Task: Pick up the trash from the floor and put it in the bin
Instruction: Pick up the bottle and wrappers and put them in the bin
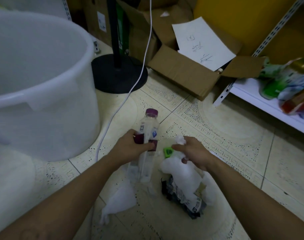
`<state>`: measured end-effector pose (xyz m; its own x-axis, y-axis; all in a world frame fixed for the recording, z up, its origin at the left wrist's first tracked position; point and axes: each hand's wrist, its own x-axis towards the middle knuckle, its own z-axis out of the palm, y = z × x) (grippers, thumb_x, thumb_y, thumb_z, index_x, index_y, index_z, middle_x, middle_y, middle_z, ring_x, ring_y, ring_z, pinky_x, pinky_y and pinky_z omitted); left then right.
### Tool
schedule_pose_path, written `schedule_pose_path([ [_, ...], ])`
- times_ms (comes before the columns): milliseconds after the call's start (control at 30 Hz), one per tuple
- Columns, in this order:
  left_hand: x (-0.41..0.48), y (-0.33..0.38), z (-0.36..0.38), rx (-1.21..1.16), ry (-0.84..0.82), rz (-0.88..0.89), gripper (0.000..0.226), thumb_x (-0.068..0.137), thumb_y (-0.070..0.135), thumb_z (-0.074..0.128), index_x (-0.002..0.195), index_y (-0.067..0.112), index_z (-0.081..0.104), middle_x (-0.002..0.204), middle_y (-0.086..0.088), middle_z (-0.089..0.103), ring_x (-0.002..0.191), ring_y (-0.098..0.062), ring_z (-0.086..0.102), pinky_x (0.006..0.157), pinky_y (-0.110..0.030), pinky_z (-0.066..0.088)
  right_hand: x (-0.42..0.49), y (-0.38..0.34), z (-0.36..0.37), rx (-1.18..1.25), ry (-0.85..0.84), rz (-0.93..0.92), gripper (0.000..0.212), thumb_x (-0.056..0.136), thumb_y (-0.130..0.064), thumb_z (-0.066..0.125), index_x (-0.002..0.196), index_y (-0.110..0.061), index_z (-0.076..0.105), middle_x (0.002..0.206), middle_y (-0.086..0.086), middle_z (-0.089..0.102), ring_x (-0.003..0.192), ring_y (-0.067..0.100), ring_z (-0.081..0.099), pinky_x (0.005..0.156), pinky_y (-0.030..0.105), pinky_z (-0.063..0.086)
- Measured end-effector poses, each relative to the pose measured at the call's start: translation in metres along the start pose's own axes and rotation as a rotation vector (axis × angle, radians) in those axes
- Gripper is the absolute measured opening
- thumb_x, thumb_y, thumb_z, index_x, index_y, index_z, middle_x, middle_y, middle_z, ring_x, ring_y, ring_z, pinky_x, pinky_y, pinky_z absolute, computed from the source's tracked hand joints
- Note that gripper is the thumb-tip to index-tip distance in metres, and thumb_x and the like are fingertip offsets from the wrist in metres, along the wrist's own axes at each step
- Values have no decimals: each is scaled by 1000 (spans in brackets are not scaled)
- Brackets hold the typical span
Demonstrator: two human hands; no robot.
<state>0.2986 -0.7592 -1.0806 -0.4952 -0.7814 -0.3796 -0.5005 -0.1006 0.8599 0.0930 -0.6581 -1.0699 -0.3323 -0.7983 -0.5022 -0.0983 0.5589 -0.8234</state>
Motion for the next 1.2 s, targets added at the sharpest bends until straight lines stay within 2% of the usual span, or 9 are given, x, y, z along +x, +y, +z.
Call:
schedule_pose_path([
  [167,2,72,-33,171,65,166,55,61,52,80,102,26,54,91,9,62,80,-8,62,62,-26,50,-15,-69,-15,73,-46,-109,25,101,-14,39,122,-3,50,109,19,61,66,32,68,51,34,57],
  [333,-1,146,-87,260,155,315,56,56,59,77,98,31,53,85,12,60,74,-5,59,55,-22,42,-23,-161,-15,-238,129,-259,32,96,-35,40,83,-16,62,66,4,49,46,12,37,43,24,28],
  [433,-6,176,-126,301,219,376,54,59,63,72,98,32,53,85,12,62,74,-6,60,53,-21,43,-29,-216,6,-383,168,-434,46,95,-43,33,64,-18,57,58,-2,48,49,10,40,49,26,33],
  [567,-15,195,-188,382,321,405,52,63,65,70,99,32,50,84,13,59,75,-5,58,53,-21,42,-29,-278,39,-551,173,-609,36,101,-22,32,96,-2,62,78,11,61,63,9,56,51,14,43],
  [700,-25,189,-249,225,357,315,49,67,62,70,95,23,58,85,4,66,75,-12,64,50,-24,47,-12,-319,80,-615,141,-619,20,98,-16,35,103,-18,54,93,3,61,83,16,59,66,31,50],
  [833,-36,173,-295,70,406,238,64,49,71,69,84,18,70,79,-2,69,69,-17,65,47,-24,48,4,-331,137,-533,38,-676,21,96,-13,40,99,-21,58,97,-2,58,87,13,54,60,20,39],
  [900,-36,157,-313,184,507,190,64,51,70,69,86,16,71,74,-2,68,62,-17,61,48,-24,45,10,-330,163,-550,-19,-684,22,95,-22,47,115,-24,57,120,0,53,103,13,53,71,19,41],
  [1033,-30,123,-325,738,612,31,80,70,67,62,128,13,51,129,-14,57,116,-30,54,95,-42,47,15,-313,184,-889,-62,-737,78,85,-48,60,149,-36,17,153,2,24,137,27,32,111,45,34],
  [1200,-33,129,-289,862,572,421,71,77,60,59,137,26,42,139,-2,49,127,-23,42,105,-44,39,12,-299,150,-1112,32,-764,92,80,-54,63,150,-36,6,156,1,21,140,27,24,116,52,22],
])
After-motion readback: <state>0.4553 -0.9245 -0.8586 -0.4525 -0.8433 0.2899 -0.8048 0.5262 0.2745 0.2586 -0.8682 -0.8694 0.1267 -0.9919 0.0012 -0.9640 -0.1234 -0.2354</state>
